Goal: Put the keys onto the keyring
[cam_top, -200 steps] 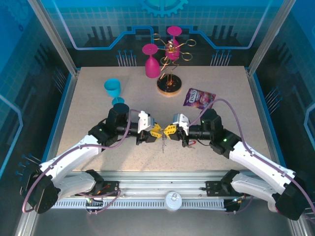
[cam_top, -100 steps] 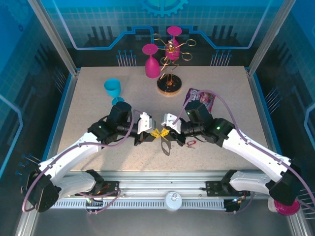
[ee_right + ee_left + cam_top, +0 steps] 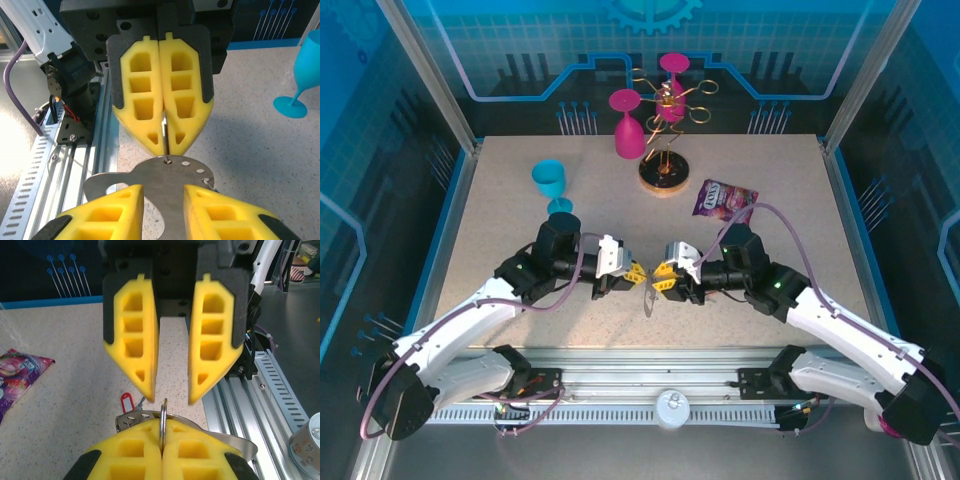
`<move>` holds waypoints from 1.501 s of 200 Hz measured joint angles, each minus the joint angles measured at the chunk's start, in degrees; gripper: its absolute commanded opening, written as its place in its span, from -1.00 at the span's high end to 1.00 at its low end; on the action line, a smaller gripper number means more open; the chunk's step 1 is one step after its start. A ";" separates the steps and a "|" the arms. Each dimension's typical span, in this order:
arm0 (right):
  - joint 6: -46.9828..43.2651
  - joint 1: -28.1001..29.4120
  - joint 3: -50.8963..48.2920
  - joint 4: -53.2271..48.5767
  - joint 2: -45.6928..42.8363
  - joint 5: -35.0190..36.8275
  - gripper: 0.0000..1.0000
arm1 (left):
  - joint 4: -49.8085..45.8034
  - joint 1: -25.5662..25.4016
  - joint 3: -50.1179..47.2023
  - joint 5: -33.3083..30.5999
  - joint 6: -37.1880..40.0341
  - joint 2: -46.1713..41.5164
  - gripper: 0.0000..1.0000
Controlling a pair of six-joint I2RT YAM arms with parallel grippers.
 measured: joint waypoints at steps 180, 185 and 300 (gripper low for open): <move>3.37 0.07 -1.55 11.76 1.62 -3.61 0.86 | 2.73 -0.33 -0.39 1.38 0.00 0.87 1.00; 2.95 0.13 -1.31 11.43 1.84 -3.65 0.94 | 2.71 -0.33 -0.39 1.31 0.00 0.96 1.00; -5.46 1.38 16.17 -16.74 7.82 6.97 1.00 | -4.35 -0.44 0.22 -3.91 1.20 0.11 0.25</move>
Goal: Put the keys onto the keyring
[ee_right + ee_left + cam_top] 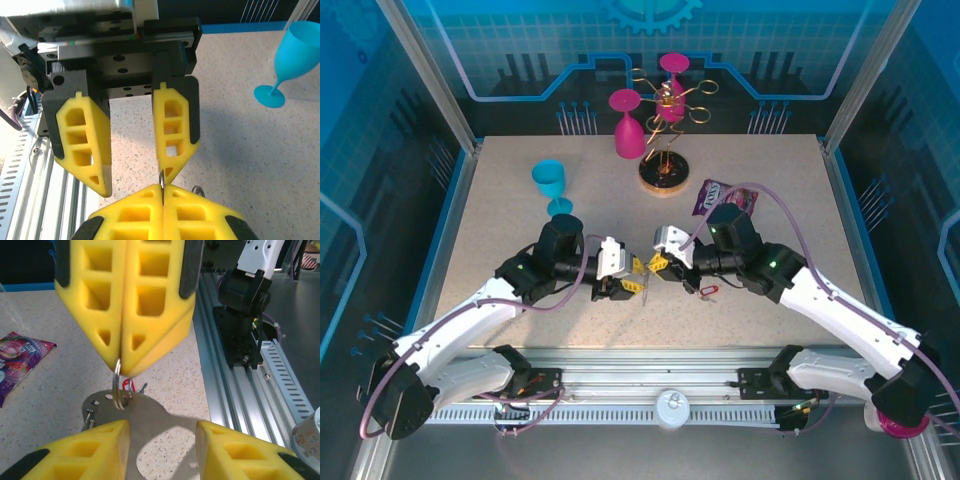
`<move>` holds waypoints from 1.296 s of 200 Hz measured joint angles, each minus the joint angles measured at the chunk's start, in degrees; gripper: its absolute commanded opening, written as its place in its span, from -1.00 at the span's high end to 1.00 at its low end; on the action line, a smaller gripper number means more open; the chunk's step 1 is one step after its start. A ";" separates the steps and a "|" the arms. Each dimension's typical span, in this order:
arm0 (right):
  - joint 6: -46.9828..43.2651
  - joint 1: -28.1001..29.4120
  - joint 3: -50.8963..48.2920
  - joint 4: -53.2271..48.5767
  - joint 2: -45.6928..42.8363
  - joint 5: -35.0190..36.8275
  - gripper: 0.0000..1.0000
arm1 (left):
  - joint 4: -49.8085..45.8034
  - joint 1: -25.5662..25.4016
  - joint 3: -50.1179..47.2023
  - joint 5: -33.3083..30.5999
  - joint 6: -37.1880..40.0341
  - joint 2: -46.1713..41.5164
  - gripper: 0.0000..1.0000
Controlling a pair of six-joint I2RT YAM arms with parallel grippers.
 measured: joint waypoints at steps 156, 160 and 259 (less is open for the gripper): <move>-4.81 6.54 18.58 -24.68 12.55 10.56 1.00 | 0.24 0.02 1.40 -0.22 0.31 2.54 0.75; -4.81 6.56 18.67 -24.65 12.55 10.58 1.00 | 0.26 0.02 1.40 -0.15 0.24 2.54 0.80; 1.11 0.76 -0.74 -7.02 -4.87 4.22 0.29 | 8.02 0.00 -1.88 0.85 -2.43 1.11 1.00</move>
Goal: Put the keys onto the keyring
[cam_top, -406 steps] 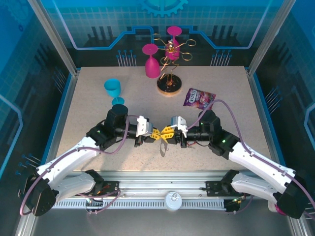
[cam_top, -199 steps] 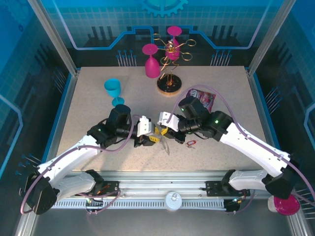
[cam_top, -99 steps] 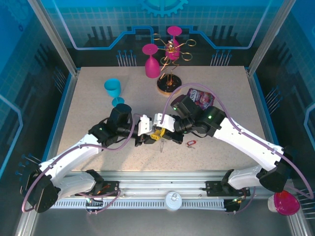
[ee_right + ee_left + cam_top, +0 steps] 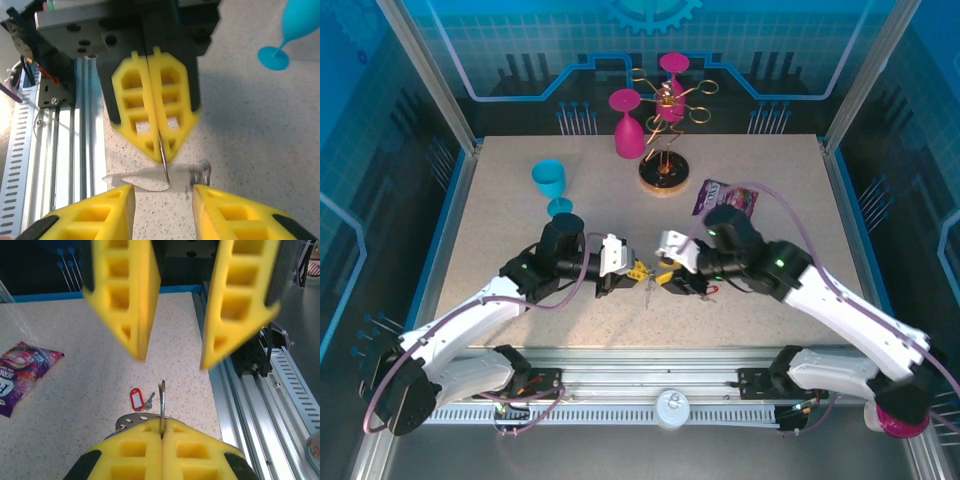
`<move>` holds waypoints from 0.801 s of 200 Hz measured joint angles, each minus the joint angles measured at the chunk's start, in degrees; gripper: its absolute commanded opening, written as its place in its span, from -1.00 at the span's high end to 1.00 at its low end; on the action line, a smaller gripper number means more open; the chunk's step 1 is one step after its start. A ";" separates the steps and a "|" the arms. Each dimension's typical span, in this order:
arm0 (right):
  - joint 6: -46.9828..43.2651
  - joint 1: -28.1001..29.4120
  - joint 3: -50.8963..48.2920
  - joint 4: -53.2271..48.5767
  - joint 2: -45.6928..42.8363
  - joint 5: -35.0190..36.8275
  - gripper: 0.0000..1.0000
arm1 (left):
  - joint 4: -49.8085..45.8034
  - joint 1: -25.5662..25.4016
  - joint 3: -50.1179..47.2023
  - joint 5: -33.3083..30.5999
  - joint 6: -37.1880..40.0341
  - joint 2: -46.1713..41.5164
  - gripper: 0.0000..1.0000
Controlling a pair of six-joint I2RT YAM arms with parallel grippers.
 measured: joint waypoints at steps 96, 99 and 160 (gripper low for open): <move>3.23 -1.81 -20.11 30.73 -8.61 -7.93 0.45 | 14.64 -0.07 -5.79 3.10 -3.69 -1.70 1.00; 3.34 -1.81 -20.11 31.10 -8.61 -8.00 0.45 | 14.93 -0.09 -5.88 3.21 -3.80 -1.75 1.00; 3.82 -1.77 -20.11 35.17 -7.15 -9.60 0.60 | 18.12 -0.11 -6.36 4.74 -4.33 -1.75 1.00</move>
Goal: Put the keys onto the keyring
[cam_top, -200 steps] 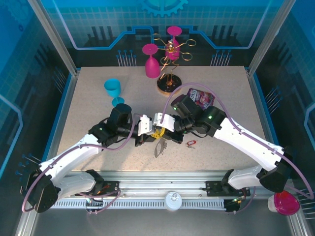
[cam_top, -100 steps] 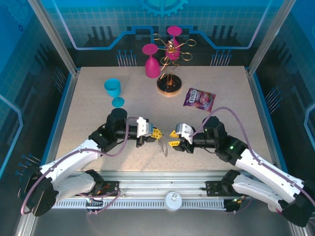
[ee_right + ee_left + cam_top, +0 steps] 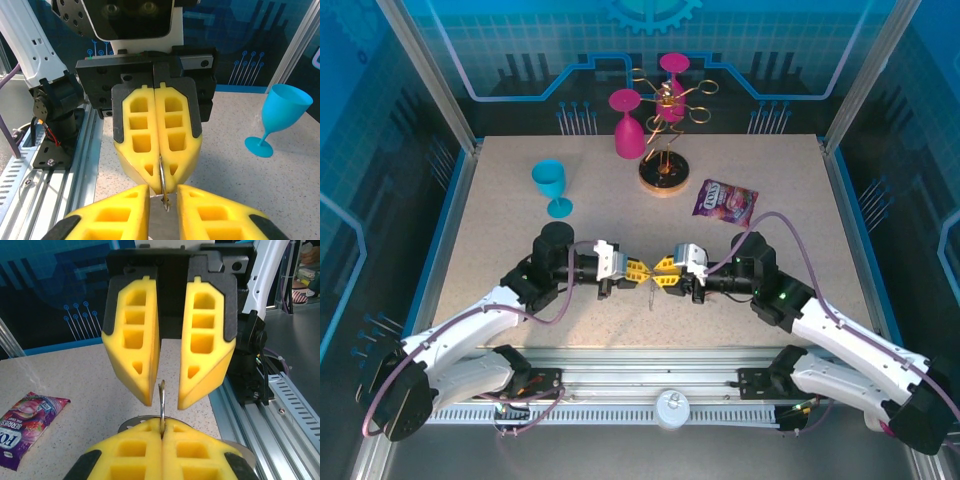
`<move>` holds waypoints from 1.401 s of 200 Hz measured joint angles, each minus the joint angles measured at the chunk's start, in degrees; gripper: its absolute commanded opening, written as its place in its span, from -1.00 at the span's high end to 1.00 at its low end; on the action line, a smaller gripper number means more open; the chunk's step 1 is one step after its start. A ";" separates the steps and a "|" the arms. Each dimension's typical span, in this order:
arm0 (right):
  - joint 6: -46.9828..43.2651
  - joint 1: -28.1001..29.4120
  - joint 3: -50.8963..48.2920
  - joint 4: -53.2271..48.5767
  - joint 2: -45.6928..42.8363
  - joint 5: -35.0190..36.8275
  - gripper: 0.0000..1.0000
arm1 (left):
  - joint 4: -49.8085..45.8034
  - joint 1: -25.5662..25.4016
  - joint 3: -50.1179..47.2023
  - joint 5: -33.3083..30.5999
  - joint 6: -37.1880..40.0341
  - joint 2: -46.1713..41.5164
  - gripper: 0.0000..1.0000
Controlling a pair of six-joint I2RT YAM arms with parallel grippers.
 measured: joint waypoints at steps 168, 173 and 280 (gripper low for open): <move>-15.52 5.18 22.67 -32.35 12.70 9.20 1.00 | -15.61 -0.52 5.11 -5.33 6.05 0.24 0.62; -15.96 5.44 23.37 -33.55 13.40 9.84 1.00 | -16.13 -0.57 5.11 -5.49 6.27 0.26 0.64; -17.25 7.63 29.16 -43.08 18.43 14.40 0.66 | -20.79 -1.11 5.90 -5.92 9.57 0.76 1.00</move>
